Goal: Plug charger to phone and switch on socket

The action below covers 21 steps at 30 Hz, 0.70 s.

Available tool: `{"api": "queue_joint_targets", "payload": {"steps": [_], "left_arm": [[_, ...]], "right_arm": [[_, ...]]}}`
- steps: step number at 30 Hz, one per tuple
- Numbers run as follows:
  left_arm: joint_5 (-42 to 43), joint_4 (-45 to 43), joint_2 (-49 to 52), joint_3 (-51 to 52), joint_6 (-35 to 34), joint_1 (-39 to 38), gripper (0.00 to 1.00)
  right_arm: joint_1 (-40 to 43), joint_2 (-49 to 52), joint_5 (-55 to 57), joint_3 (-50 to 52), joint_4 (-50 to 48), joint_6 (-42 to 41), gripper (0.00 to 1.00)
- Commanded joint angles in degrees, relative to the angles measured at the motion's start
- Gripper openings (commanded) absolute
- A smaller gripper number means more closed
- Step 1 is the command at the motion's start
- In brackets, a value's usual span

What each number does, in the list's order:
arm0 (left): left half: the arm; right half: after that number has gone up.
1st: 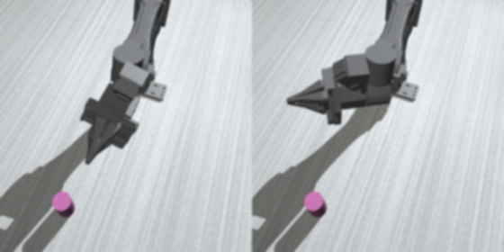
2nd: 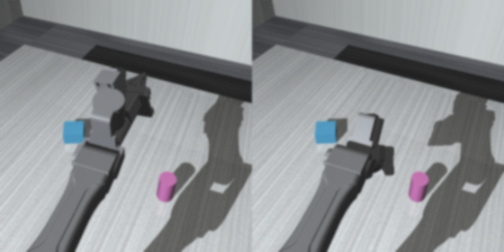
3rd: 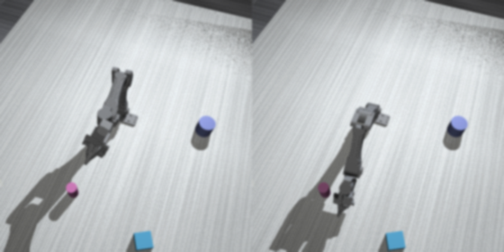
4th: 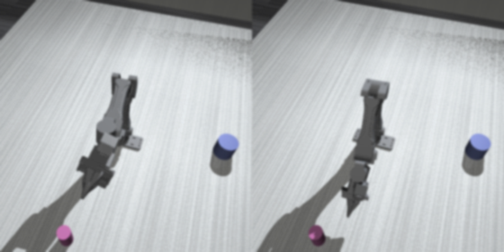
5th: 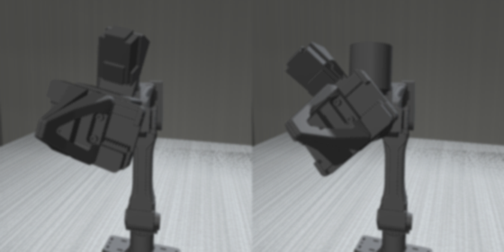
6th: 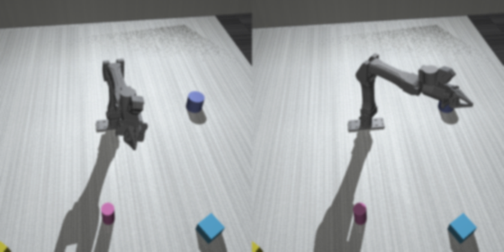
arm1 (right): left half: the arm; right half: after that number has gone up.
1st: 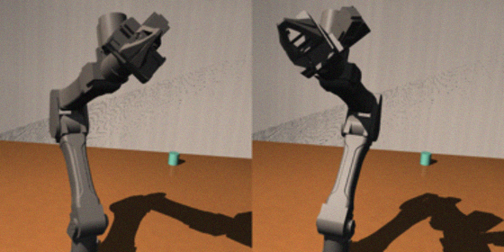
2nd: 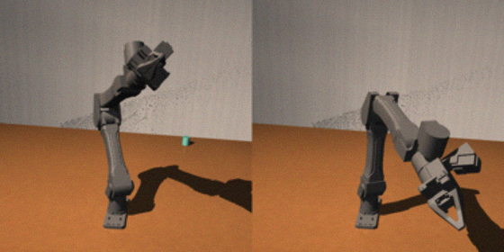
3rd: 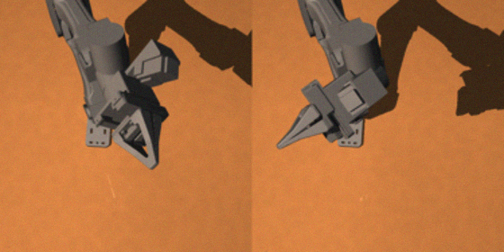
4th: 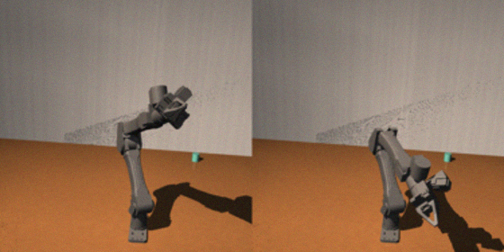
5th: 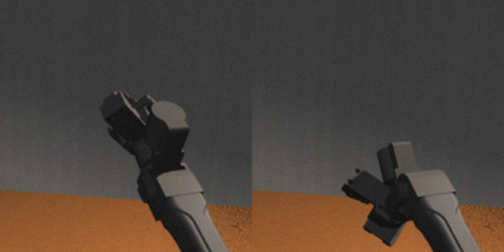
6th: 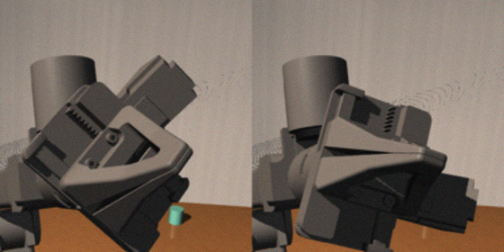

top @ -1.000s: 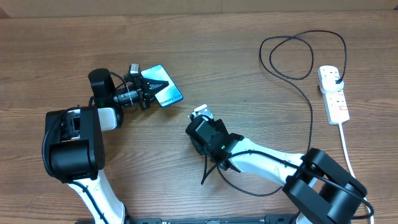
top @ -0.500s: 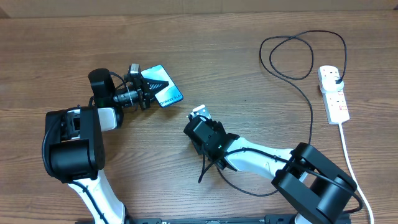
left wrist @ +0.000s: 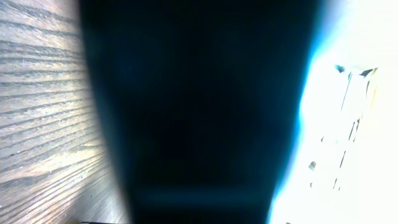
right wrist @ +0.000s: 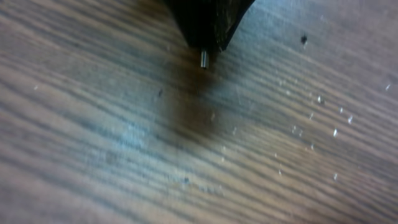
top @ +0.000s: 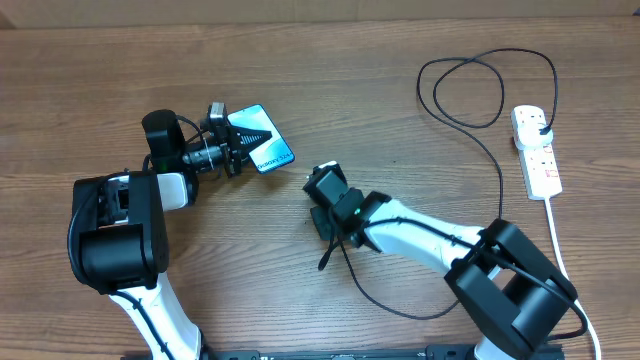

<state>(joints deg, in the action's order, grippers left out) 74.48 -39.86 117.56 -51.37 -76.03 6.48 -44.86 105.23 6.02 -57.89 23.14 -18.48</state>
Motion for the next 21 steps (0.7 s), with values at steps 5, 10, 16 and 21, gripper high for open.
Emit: {"api": "queue_joint_targets", "payload": {"steps": [5,10,16,21], "left_arm": [[5.4,-0.7,-0.1,-1.0,1.7,-0.1,0.04],[8.8,-1.4,-0.1,-1.0,1.5,-0.2,0.04],[9.6,-8.2,-0.1,-1.0,0.8,-3.3,0.05],[6.8,-9.1,-0.1,-1.0,-1.1,-7.1,0.04]], "right_arm": [[7.5,-6.7,-32.9,-2.2,2.4,-2.0,0.04],[12.3,-10.7,-42.4,-2.1,4.0,0.2,0.04],[17.6,-10.9,-57.6,-0.9,3.6,2.6,0.04],[20.6,-11.0,-63.8,1.9,2.0,3.2,0.04]]}}
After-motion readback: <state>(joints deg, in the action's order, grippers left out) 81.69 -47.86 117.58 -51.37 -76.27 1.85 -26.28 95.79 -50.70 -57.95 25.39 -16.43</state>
